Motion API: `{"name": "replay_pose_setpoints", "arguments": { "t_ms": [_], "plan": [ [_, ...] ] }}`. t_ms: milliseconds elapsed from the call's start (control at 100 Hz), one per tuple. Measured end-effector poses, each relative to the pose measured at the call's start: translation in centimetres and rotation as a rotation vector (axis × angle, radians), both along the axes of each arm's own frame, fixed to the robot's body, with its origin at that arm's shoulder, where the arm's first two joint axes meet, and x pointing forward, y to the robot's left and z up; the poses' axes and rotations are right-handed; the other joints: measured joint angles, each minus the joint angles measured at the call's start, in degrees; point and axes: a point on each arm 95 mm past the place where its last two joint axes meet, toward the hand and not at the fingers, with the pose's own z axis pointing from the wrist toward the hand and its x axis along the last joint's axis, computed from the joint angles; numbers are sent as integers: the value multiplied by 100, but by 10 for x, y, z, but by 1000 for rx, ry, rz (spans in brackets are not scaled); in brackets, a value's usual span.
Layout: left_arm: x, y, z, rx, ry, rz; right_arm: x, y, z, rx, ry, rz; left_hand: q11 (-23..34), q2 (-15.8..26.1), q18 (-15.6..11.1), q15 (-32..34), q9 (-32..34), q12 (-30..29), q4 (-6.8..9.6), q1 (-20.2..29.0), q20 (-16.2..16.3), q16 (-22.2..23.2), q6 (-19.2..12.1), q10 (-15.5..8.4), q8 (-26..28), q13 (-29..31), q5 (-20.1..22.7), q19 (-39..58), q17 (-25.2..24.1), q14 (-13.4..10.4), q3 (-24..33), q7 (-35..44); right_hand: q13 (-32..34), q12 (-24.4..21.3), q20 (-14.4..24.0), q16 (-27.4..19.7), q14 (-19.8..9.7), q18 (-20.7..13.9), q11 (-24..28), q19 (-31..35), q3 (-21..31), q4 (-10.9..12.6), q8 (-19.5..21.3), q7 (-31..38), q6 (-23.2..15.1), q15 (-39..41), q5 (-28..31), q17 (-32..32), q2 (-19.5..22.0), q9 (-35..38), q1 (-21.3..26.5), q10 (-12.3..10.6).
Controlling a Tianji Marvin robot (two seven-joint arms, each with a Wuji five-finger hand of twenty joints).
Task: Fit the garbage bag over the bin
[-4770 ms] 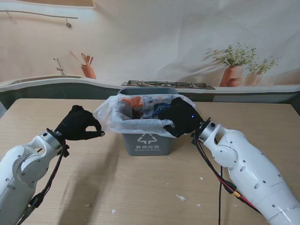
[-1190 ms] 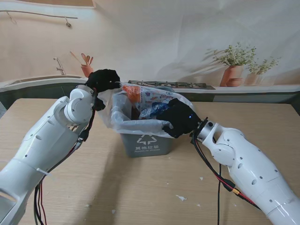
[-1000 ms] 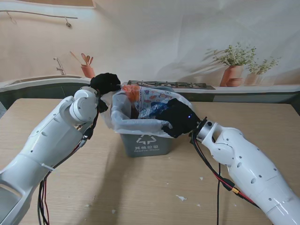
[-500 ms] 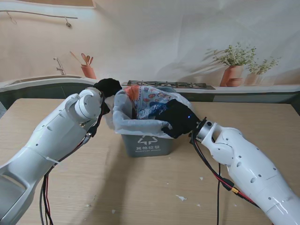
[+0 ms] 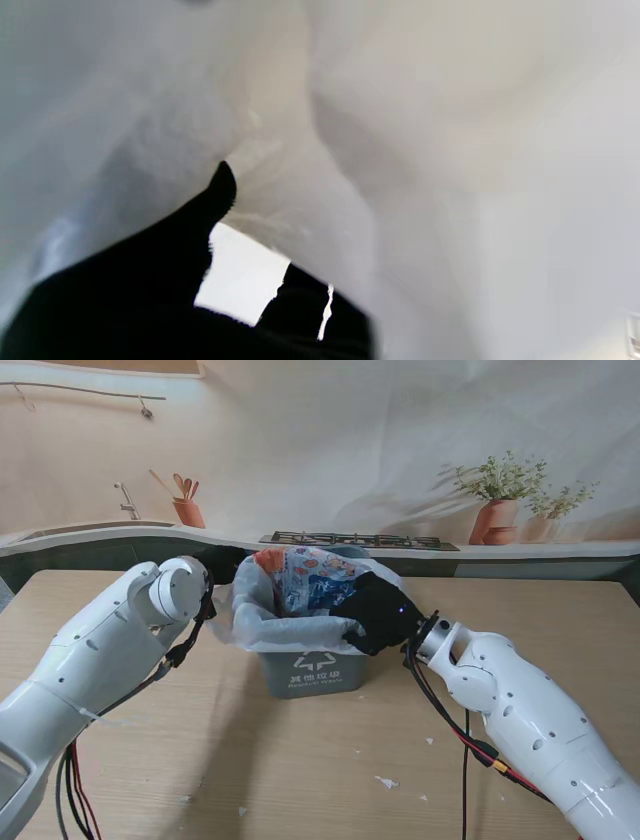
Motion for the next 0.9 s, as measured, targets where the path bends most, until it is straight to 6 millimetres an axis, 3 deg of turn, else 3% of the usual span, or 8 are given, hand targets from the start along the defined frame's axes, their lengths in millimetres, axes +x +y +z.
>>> {"name": "replay_pose_setpoints", "arguments": {
  "t_ms": [160, 250, 300, 360, 590, 660, 710, 900],
  "plan": [
    [3, 12, 2, -106, -79, 83, 1, 3, 0, -1, 0, 1, -251, -88, -3, -248, -99, -280, 1, -111, -33, -122, 126, 61, -224, -134, -140, -367, -1, 0, -468, -427, 0, 0, 0, 0, 0, 0, 0, 0, 0, 0, 0, -35, 0, 1, 0, 0, 0, 0, 0, 1],
    [0, 13, -2, -155, -55, 100, 1, 3, 0, -1, 1, -1, -451, 172, -3, -492, -108, -412, 17, -180, -35, -222, 146, 67, -343, -189, -145, -728, -1, 6, -1058, -611, 0, 0, 0, 0, 2, 0, 0, 0, 0, 0, 0, -35, 0, 54, 0, 0, 0, 0, 1, 2],
    [-2, 12, -4, -162, -37, 95, 1, 3, 0, -1, 1, -2, -584, 382, -3, -693, -109, -470, 254, -163, 15, -251, 149, 67, -403, -214, -210, -1100, -1, -46, -1274, -699, 0, 0, 0, 0, 3, 0, 0, 0, 0, 0, 0, -34, 0, 59, 0, 0, 0, 0, 1, 2],
    [-3, 13, -3, -207, -23, 104, 1, 4, 0, 0, 2, -5, -739, 542, -3, -919, -109, -534, 316, -80, 78, -254, 174, 67, -457, -270, -280, -1463, -8, -64, -1516, -807, 0, 0, 0, 0, 4, 0, 0, 0, 0, 0, 0, -25, 0, 60, 0, 0, 0, 0, 1, 2],
    [-8, 20, -2, -359, -15, 152, 2, 7, -1, -2, 3, -10, -1023, 959, -8, -1411, -137, -595, 529, 278, 1006, -254, 256, 71, -531, -337, -353, -2698, -126, -135, -2441, -939, 0, 0, 0, 1, 11, 0, 2, 0, 32, 0, 0, -25, 8, 80, 0, -14, 5, 0, 12, 5],
    [-9, 24, 0, -387, -44, 165, 3, 7, -1, -2, 3, -12, -1028, 941, -9, -1474, -139, -595, 532, 348, 1137, -254, 287, 71, -553, -356, -353, -2908, -133, -135, -2551, -977, 0, 0, 0, 1, 12, 0, 2, 0, 32, 0, 0, -25, 8, 116, 0, -14, 5, 0, 12, 6],
    [-10, 26, 1, -405, -61, 167, 3, 7, -1, -3, 2, -14, -1028, 954, -9, -1480, -140, -595, 674, 422, 1153, -254, 291, 72, -582, -356, -349, -3046, -132, -136, -2548, -1005, 0, 0, 0, 1, 13, 0, 2, 0, 32, 0, 0, -25, 8, 119, 0, -14, 5, 0, 12, 6],
    [-17, 31, 11, -517, -101, 206, 3, 8, -2, -4, 6, -19, -1028, 1012, -9, -1484, -140, -595, 682, 458, 1299, -254, 327, 76, -584, -356, -266, -3194, -123, -136, -2736, -1006, 0, 19, 0, 56, 72, 0, 3, 0, 45, 0, -15, -30, 48, 159, 0, -62, 7, 0, 54, 83]
  ]
}}
